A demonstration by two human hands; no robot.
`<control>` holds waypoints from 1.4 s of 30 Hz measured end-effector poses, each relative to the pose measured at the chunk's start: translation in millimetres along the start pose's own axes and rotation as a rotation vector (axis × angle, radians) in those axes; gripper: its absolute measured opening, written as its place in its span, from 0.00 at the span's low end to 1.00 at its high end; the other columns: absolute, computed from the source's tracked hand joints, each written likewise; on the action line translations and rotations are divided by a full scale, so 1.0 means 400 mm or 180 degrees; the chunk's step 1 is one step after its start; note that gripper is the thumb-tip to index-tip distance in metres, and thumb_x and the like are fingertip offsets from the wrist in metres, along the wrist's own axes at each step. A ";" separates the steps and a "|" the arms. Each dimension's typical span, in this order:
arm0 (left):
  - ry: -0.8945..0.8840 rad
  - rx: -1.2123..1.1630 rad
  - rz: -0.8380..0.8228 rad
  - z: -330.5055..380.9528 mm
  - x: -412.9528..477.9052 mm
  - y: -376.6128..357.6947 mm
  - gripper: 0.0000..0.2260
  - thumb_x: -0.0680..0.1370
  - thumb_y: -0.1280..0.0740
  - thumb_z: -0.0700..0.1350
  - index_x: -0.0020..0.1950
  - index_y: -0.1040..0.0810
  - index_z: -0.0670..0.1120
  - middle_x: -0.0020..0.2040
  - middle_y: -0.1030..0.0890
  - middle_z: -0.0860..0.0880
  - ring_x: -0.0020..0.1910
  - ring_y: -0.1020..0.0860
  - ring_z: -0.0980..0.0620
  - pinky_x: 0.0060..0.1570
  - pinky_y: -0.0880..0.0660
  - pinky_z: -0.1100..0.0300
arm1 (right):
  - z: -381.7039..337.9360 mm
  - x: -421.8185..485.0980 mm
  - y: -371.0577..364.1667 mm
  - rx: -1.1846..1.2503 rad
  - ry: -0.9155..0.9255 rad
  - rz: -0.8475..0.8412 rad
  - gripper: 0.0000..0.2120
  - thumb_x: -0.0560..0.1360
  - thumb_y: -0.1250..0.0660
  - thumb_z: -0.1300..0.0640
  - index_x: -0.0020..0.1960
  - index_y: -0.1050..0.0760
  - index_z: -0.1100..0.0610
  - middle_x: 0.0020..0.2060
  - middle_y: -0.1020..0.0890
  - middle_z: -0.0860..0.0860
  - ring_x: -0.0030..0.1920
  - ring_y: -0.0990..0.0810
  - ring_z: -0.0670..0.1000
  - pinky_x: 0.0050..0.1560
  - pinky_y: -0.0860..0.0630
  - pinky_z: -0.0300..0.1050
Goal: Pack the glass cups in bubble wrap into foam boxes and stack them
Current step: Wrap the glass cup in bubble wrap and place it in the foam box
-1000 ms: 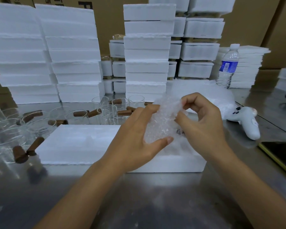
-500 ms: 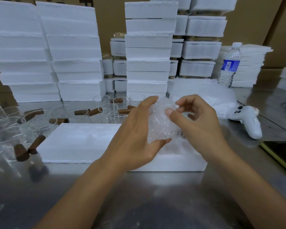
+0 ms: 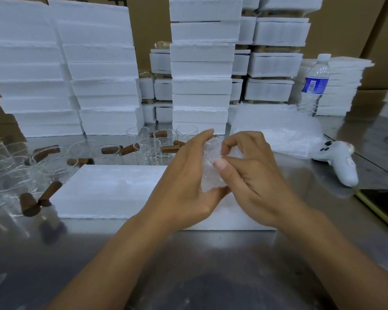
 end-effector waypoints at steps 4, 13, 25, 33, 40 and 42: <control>-0.0226 -0.0065 0.0110 0.024 0.002 0.007 0.29 0.70 0.30 0.55 0.68 0.40 0.61 0.62 0.30 0.65 0.61 0.31 0.66 0.57 0.36 0.76 | 0.009 -0.004 -0.003 -0.0001 -0.0057 0.0124 0.19 0.78 0.50 0.46 0.34 0.27 0.48 0.47 0.29 0.43 0.55 0.34 0.44 0.60 0.40 0.41; 0.0640 -0.1080 0.0682 -0.026 0.010 0.055 0.21 0.63 0.25 0.58 0.49 0.32 0.63 0.48 0.26 0.66 0.45 0.25 0.65 0.40 0.25 0.68 | 0.095 -0.007 0.039 0.1425 -0.1369 0.0858 0.07 0.77 0.38 0.48 0.42 0.24 0.46 0.44 0.20 0.43 0.45 0.23 0.37 0.42 0.33 0.23; 0.0874 -0.1157 0.0102 -0.032 0.003 0.015 0.22 0.61 0.22 0.54 0.43 0.34 0.61 0.51 0.24 0.54 0.49 0.23 0.54 0.48 0.23 0.57 | 0.133 -0.016 -0.007 0.2011 -0.2248 0.0063 0.16 0.74 0.40 0.59 0.28 0.27 0.54 0.22 0.23 0.48 0.27 0.26 0.47 0.38 0.28 0.47; 0.0571 0.0032 -0.0190 -0.025 -0.001 0.013 0.24 0.62 0.22 0.56 0.46 0.35 0.58 0.52 0.31 0.61 0.54 0.35 0.70 0.43 0.36 0.78 | 0.119 -0.015 -0.018 0.0993 -0.1629 -0.0280 0.12 0.71 0.40 0.55 0.29 0.28 0.49 0.26 0.23 0.39 0.27 0.27 0.39 0.29 0.33 0.31; 0.0627 0.0105 -0.0350 -0.024 0.000 0.018 0.24 0.60 0.24 0.60 0.48 0.34 0.60 0.52 0.31 0.65 0.54 0.36 0.74 0.42 0.35 0.77 | 0.113 -0.013 -0.014 0.1002 -0.1467 -0.0259 0.10 0.71 0.40 0.56 0.32 0.27 0.49 0.27 0.23 0.38 0.29 0.27 0.40 0.34 0.32 0.38; 0.0643 0.0179 -0.0402 -0.027 0.001 0.018 0.24 0.61 0.24 0.61 0.48 0.34 0.60 0.52 0.31 0.65 0.54 0.36 0.74 0.40 0.35 0.75 | 0.114 -0.013 -0.014 0.0988 -0.1473 -0.0255 0.07 0.71 0.39 0.56 0.35 0.27 0.49 0.28 0.23 0.37 0.29 0.27 0.40 0.36 0.29 0.41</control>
Point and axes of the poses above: each hand's wrist, its own x-axis towards the middle knuckle, its own y-axis out of the back of the hand, z = x × y, the point moved 6 cm from there along x, towards the middle knuckle
